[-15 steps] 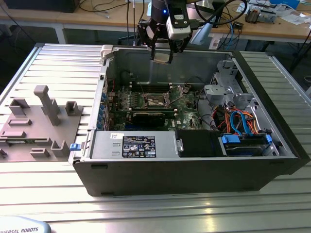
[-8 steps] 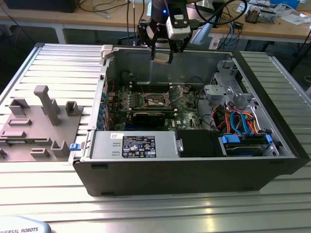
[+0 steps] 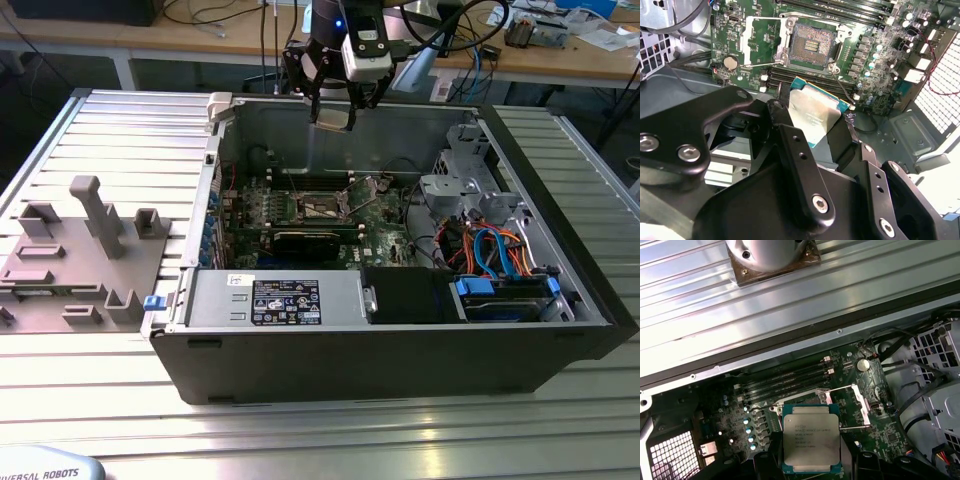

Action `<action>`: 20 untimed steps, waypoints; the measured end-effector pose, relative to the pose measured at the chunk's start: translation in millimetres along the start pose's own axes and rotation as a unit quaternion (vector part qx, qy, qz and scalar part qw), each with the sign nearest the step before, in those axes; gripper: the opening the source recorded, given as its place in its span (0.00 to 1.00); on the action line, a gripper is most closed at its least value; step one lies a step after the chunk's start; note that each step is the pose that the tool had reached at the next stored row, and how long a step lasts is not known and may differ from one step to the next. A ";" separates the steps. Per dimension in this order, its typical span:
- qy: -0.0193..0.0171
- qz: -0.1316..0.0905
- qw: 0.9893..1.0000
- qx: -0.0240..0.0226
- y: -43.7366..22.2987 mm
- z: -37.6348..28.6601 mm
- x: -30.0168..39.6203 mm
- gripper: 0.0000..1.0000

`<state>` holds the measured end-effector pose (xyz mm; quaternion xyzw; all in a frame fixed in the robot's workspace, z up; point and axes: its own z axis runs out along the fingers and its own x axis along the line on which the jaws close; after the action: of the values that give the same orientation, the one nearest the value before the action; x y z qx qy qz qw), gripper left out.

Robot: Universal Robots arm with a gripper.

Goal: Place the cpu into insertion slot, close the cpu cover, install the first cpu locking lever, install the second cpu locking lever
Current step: 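Place the cpu into insertion slot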

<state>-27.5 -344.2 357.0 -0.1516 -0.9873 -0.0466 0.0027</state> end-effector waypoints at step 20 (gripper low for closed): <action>-0.001 0.006 1.000 0.000 0.0 0.0 0.0 0.54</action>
<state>-27.5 -344.2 357.0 -0.1574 -0.9864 -0.0466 0.0024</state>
